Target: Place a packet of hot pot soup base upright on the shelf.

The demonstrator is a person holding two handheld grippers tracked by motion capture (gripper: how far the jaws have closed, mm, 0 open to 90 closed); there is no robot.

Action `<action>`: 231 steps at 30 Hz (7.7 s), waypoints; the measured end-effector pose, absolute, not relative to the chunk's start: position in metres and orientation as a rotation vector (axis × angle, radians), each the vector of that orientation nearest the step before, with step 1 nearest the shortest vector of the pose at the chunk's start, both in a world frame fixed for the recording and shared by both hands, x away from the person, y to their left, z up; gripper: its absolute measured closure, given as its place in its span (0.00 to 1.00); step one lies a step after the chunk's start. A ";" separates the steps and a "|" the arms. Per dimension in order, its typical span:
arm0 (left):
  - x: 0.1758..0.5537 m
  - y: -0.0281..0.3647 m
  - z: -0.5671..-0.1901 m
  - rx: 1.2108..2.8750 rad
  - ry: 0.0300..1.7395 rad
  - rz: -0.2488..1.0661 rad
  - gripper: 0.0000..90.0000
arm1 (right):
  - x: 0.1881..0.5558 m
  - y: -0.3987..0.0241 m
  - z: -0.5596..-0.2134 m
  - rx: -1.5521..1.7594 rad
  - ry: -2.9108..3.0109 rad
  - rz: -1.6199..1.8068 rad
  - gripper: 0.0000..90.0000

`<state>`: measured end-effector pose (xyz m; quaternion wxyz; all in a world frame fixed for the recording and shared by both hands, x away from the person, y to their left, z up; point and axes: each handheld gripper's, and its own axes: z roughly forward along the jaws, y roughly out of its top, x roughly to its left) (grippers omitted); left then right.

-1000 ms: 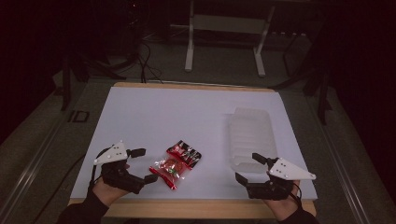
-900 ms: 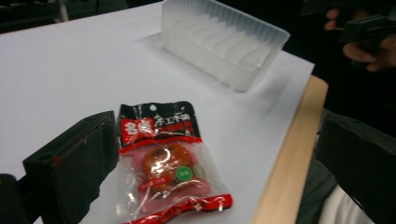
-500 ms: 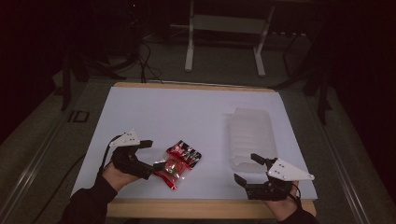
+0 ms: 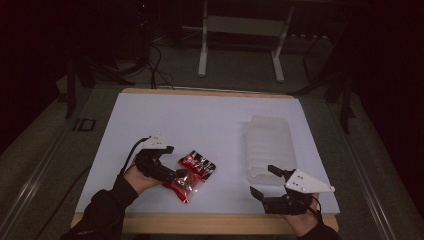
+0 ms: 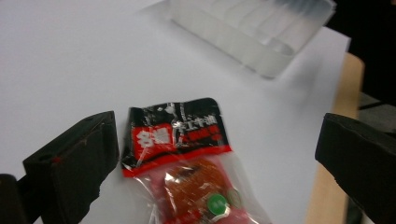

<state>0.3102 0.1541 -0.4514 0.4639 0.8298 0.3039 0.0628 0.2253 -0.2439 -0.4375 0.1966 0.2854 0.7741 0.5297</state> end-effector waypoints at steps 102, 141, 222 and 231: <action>0.328 0.142 -0.433 2.186 0.773 0.267 0.99 | 0.228 -0.239 -0.443 0.786 2.251 1.471 0.16; 0.306 0.136 -0.390 1.747 0.700 0.247 0.99 | 0.289 -0.210 -0.364 0.639 2.335 1.587 0.28; 0.268 0.214 -0.461 1.756 0.870 0.179 0.00 | 0.392 -0.305 -0.325 0.596 2.488 1.372 1.00; 0.264 0.219 -0.472 1.742 0.875 0.134 0.00 | 0.407 -0.326 -0.347 0.579 2.570 1.308 1.00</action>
